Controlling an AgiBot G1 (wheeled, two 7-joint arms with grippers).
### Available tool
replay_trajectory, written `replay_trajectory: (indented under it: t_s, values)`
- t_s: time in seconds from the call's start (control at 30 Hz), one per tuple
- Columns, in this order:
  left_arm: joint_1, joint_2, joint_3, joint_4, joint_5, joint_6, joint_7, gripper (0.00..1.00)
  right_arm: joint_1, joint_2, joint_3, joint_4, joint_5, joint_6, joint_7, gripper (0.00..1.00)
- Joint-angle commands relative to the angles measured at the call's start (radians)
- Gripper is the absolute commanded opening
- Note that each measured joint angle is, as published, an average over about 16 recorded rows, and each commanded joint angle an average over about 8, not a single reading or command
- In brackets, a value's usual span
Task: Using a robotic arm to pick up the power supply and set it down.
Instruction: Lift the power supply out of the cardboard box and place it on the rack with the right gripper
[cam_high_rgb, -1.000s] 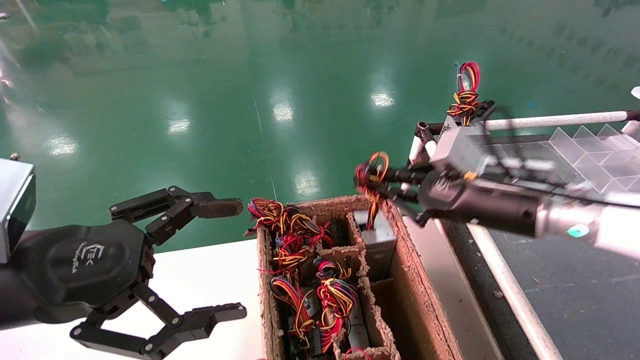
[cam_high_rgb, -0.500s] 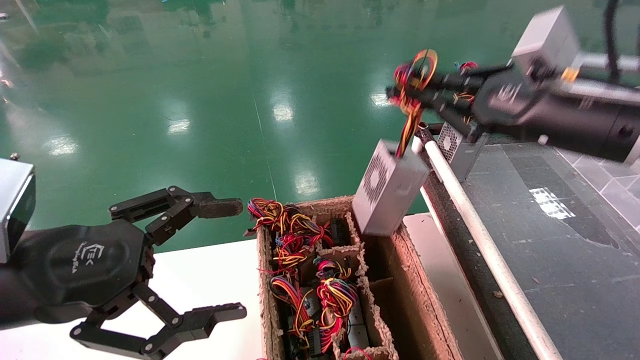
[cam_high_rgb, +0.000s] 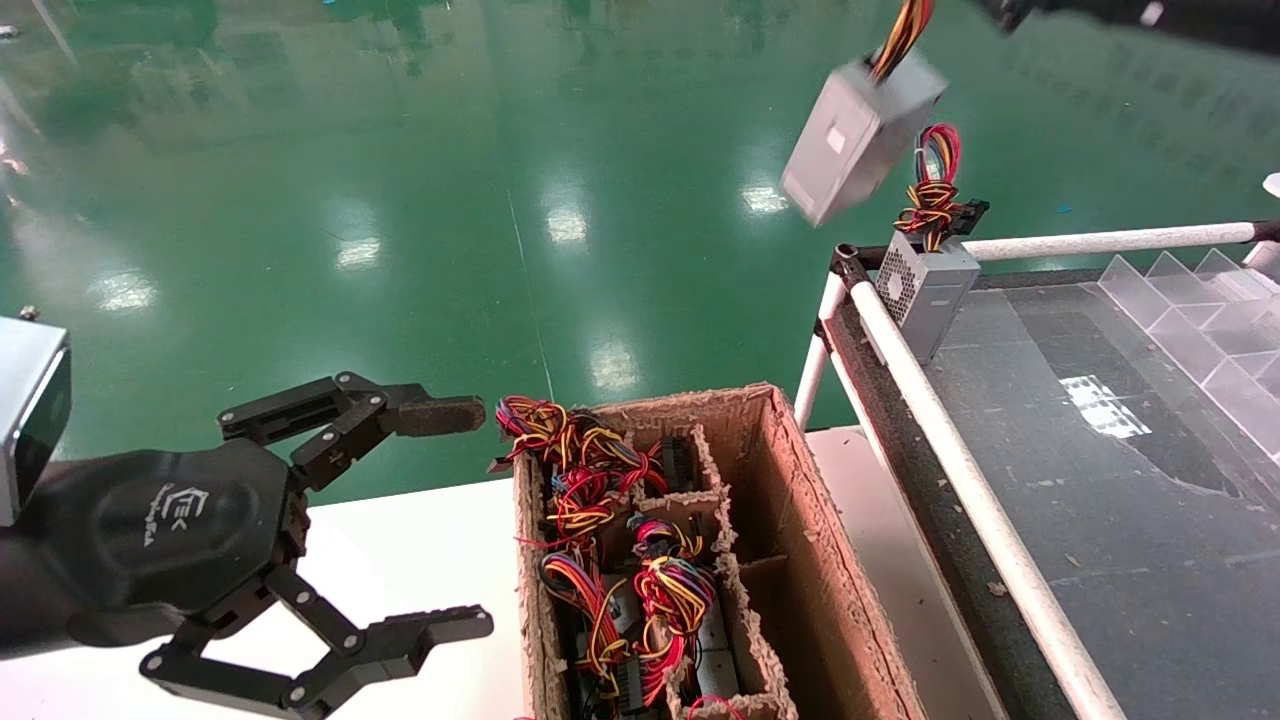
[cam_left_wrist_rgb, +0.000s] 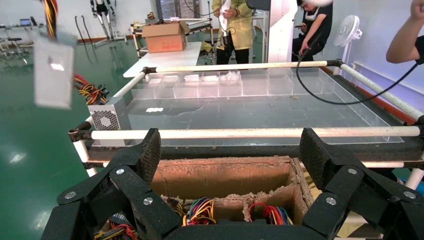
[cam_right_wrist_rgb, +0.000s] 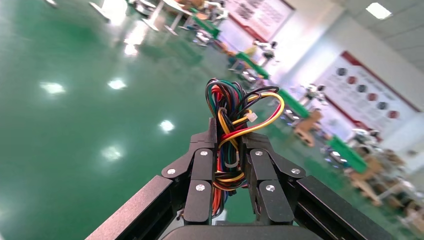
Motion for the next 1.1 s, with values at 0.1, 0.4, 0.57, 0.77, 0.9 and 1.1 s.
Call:
replay_trajectory:
  t_s: [0.1, 0.4, 0.57, 0.77, 0.9, 1.1]
  values:
    - [0.000, 0.000, 0.000, 0.000, 0.000, 0.000, 0.000, 1.00, 0.092, -0.015, -0.004, -0.119, -0.025, 0.012, -0.073, 0.00]
    - [0.000, 0.000, 0.000, 0.000, 0.000, 0.000, 0.000, 1.00, 0.208, 0.040, 0.003, -0.317, -0.039, 0.021, -0.176, 0.00]
    - [0.000, 0.000, 0.000, 0.000, 0.000, 0.000, 0.000, 1.00, 0.226, 0.108, 0.005, -0.375, -0.040, -0.032, -0.225, 0.00]
    - [0.000, 0.000, 0.000, 0.000, 0.000, 0.000, 0.000, 1.00, 0.216, 0.181, -0.007, -0.422, -0.059, -0.075, -0.290, 0.00]
    - [0.000, 0.000, 0.000, 0.000, 0.000, 0.000, 0.000, 1.00, 0.197, 0.204, -0.019, -0.456, -0.078, -0.074, -0.314, 0.00]
    - [0.000, 0.000, 0.000, 0.000, 0.000, 0.000, 0.000, 1.00, 0.158, 0.211, -0.028, -0.505, -0.091, -0.089, -0.316, 0.00]
